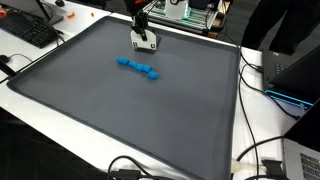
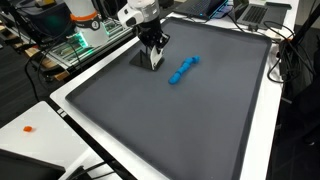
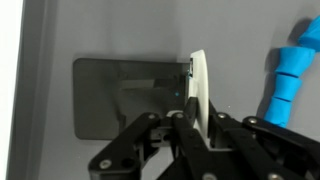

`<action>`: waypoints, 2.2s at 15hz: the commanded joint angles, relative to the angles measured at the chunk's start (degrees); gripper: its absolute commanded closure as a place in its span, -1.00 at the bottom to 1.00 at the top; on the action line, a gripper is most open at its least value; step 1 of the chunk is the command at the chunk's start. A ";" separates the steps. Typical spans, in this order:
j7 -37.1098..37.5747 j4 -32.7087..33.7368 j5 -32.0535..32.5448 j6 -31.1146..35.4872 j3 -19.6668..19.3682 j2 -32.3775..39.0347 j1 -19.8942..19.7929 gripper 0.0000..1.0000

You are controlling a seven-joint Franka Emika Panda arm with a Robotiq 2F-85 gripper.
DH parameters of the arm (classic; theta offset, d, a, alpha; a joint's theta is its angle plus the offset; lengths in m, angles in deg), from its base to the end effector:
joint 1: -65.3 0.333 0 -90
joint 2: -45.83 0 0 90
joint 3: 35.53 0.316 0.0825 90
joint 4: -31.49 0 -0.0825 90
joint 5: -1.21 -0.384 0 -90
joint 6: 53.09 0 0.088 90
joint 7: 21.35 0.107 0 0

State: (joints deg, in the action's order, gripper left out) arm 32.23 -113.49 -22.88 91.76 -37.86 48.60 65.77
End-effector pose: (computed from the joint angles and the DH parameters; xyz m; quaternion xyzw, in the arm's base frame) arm 0.4537 -0.0191 0.2521 -0.7848 0.6085 0.0722 0.0926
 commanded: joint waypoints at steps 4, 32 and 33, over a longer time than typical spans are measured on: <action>-1.72 -1.52 -1.70 2.22 0.62 0.55 -0.42 0.96; 1.06 1.30 13.19 -9.38 0.66 -4.82 -0.47 -1.00; 1.06 2.02 14.77 -11.23 0.86 -5.43 -0.45 -0.99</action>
State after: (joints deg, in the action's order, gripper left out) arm 31.80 -112.30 -12.70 85.59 -37.35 46.02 65.77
